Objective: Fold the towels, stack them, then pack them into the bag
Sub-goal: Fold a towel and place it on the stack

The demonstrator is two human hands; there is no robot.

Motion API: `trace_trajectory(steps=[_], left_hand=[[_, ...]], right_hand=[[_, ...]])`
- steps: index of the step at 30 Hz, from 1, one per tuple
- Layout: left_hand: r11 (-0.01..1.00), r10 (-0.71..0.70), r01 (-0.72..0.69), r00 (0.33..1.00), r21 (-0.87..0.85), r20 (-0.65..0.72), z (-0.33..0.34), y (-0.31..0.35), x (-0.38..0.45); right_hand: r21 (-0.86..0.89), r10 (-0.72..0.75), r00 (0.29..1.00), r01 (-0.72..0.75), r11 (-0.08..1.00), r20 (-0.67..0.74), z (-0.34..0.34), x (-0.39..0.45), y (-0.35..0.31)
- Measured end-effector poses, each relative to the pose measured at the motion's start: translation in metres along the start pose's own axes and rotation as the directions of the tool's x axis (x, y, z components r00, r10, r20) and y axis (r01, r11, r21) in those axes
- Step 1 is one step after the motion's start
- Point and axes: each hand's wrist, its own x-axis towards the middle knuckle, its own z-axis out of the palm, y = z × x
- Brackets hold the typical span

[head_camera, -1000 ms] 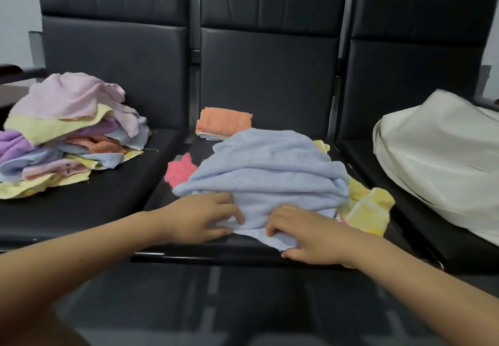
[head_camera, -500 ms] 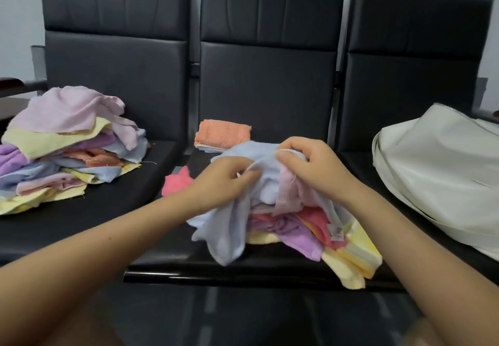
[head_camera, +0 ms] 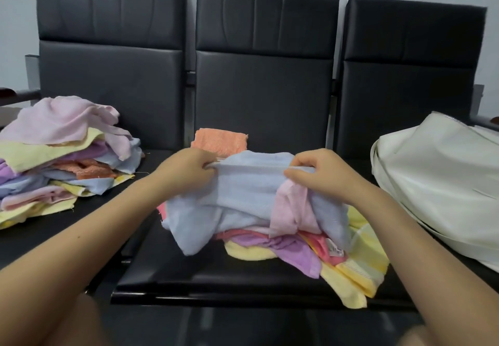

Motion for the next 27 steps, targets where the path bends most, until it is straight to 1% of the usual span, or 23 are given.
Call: trace_trajectory(steps=[1, 2, 4, 5, 6, 8, 9, 10, 11, 12, 13, 14, 15, 17, 18, 19, 20, 21, 22, 23, 24, 25, 27], left_hand=[[1.000, -0.010, 0.010, 1.000, -0.007, -0.023, -0.001, -0.006, 0.000], [0.998, -0.034, 0.032, 0.999, -0.060, -0.033, -0.003, -0.011, -0.002], [0.955, -0.080, 0.075, 0.997, -0.285, -0.006, -0.005, -0.017, -0.009], [0.897, -0.096, 0.100, 0.995, -0.430, 0.032, -0.006, -0.020, -0.013], [0.808, -0.099, 0.123, 0.992, -0.576, 0.072, -0.007, -0.020, -0.016], [0.583, -0.117, 0.165, 0.986, -0.795, 0.119, -0.004, -0.024, -0.018], [0.485, -0.140, 0.183, 0.982, -0.855, 0.131, -0.004, -0.025, -0.018], [0.425, -0.176, 0.202, 0.975, -0.882, 0.139, -0.005, -0.026, -0.016], [0.383, -0.207, 0.220, 0.967, -0.897, 0.149, -0.006, -0.026, -0.014], [0.348, -0.238, 0.238, 0.958, -0.907, 0.160, -0.006, -0.027, -0.012], [0.321, -0.258, 0.254, 0.950, -0.913, 0.174, -0.007, -0.027, -0.010], [0.310, -0.275, 0.268, 0.944, -0.912, 0.184, -0.007, -0.027, -0.009], [0.308, -0.301, 0.285, 0.934, -0.908, 0.191, -0.005, -0.026, -0.007], [0.290, -0.353, 0.296, 0.917, -0.910, 0.186, -0.001, -0.024, -0.001], [0.262, -0.378, 0.289, 0.909, -0.921, 0.178, 0.002, -0.023, 0.003], [0.232, -0.402, 0.280, 0.900, -0.932, 0.170, 0.004, -0.022, 0.007], [0.224, -0.435, 0.275, 0.887, -0.935, 0.157, 0.008, -0.022, 0.012], [0.252, -0.470, 0.274, 0.873, -0.928, 0.130, 0.013, -0.023, 0.018], [0.325, -0.502, 0.286, 0.860, -0.901, 0.091, 0.020, -0.024, 0.023], [0.405, -0.519, 0.319, 0.852, -0.857, 0.072, 0.027, -0.023, 0.024], [0.474, -0.525, 0.360, 0.848, -0.804, 0.070, 0.037, -0.025, 0.025], [0.520, -0.517, 0.406, 0.850, -0.751, 0.102, 0.047, -0.028, 0.026], [0.586, -0.482, 0.490, 0.851, -0.645, 0.208, 0.063, -0.030, 0.024]], right_hand=[[0.011, 0.015, 1.000, -0.015, 1.000, 0.022, -0.002, 0.000, 0.004], [0.021, 0.034, 0.998, -0.035, 0.999, 0.055, -0.003, -0.001, 0.007], [0.025, 0.090, 0.985, -0.095, 0.995, 0.149, -0.005, -0.004, 0.012], [0.011, 0.125, 0.972, -0.130, 0.991, 0.198, -0.006, -0.005, 0.015], [-0.013, 0.170, 0.955, -0.172, 0.985, 0.243, -0.008, -0.007, 0.018], [-0.022, 0.260, 0.913, -0.267, 0.964, 0.315, -0.013, -0.012, 0.023], [0.027, 0.280, 0.899, -0.306, 0.952, 0.336, -0.016, -0.015, 0.026], [0.122, 0.283, 0.900, -0.338, 0.933, 0.333, -0.020, -0.017, 0.029], [0.260, 0.281, 0.913, -0.360, 0.896, 0.296, -0.024, -0.019, 0.032], [0.423, 0.278, 0.929, -0.360, 0.831, 0.244, -0.027, -0.020, 0.034], [0.581, 0.279, 0.942, -0.334, 0.742, 0.184, -0.030, -0.021, 0.037], [0.700, 0.280, 0.952, -0.286, 0.654, 0.126, -0.031, -0.020, 0.039], [0.774, 0.284, 0.956, -0.231, 0.590, 0.068, -0.031, -0.017, 0.041], [0.853, 0.342, 0.938, -0.131, 0.505, -0.059, -0.028, -0.011, 0.045], [0.879, 0.391, 0.914, -0.096, 0.466, -0.107, -0.026, -0.007, 0.047], [0.896, 0.459, 0.876, -0.077, 0.438, -0.150, -0.022, -0.004, 0.050], [0.900, 0.527, 0.831, -0.076, 0.429, -0.180, -0.017, -0.001, 0.054], [0.883, 0.592, 0.781, -0.118, 0.455, -0.200, -0.011, 0.000, 0.055], [0.833, 0.639, 0.740, -0.208, 0.513, -0.209, -0.005, 0.001, 0.057], [0.751, 0.673, 0.713, -0.332, 0.570, -0.195, 0.001, 0.001, 0.056], [0.655, 0.701, 0.697, -0.459, 0.600, -0.153, 0.007, 0.001, 0.052], [0.564, 0.716, 0.693, -0.560, 0.607, -0.083, 0.013, 0.000, 0.047], [0.418, 0.732, 0.679, -0.684, 0.598, 0.063, 0.020, -0.002, 0.033]])
